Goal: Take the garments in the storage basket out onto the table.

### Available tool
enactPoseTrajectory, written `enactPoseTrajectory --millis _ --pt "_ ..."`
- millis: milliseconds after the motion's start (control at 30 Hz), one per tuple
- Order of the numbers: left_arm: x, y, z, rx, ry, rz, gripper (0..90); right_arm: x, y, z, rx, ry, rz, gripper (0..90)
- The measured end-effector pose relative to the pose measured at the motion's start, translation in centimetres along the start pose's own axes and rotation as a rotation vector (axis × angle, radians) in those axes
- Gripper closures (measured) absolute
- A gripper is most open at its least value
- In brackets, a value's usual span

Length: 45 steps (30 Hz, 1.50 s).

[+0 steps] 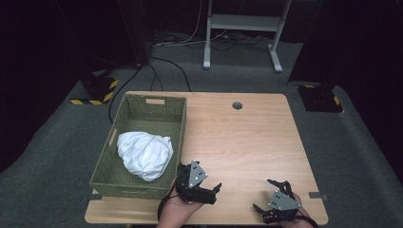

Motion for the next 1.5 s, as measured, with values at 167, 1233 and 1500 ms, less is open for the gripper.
enactPoseTrajectory --millis 167,1233,1500 --pt "-0.7 0.4 0.0 0.006 -0.015 0.036 1.0 0.0 0.0 0.0 0.0 0.0 0.0 1.2" --pt "-4.9 2.5 0.7 -0.052 -0.092 0.107 0.7 0.0 0.0 0.0 -0.001 -0.001 0.001 1.2" --pt "-6.0 3.2 0.7 -0.069 -0.116 0.133 0.8 0.0 0.0 0.0 0.0 0.0 0.001 1.2"
Point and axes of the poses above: each handheld gripper's, and its own axes: x roughly forward along the jaws, z roughly out of its top, y roughly to its left, the point moved 4 cm from there along x, roughly forward along the jaws, and after that the axes turned 13 degrees about -z, right-handed, at the moved point
